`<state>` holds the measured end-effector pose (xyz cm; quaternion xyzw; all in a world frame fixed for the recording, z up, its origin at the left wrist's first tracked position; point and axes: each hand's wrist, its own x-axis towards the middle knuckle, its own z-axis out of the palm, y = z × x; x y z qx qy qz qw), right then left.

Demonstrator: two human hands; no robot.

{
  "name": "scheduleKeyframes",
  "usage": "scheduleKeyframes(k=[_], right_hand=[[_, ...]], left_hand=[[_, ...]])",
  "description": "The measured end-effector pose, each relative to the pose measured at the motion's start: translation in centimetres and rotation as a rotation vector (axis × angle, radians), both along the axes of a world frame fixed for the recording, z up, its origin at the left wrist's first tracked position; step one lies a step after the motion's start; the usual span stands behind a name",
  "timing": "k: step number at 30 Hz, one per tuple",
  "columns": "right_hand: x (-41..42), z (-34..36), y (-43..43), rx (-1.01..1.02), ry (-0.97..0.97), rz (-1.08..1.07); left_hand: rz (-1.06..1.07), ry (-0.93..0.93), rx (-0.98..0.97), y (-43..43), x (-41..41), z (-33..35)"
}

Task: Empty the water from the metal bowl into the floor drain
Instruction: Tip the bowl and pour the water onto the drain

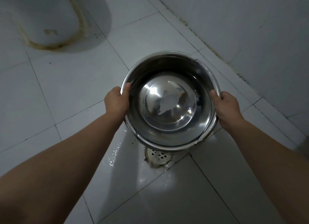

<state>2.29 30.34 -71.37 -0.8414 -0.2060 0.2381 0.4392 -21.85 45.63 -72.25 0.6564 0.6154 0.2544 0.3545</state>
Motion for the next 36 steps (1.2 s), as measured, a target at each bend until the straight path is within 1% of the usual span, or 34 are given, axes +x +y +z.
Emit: scheduleKeyframes(k=[22, 36], right_hand=[[0.25, 0.31, -0.03, 0.007, -0.02, 0.001], [0.12, 0.42, -0.1, 0.004, -0.008, 0.001]], left_hand=[[-0.015, 0.011, -0.053, -0.3, 0.41, 0.72], [-0.008, 0.01, -0.047, -0.29, 0.33, 0.57]])
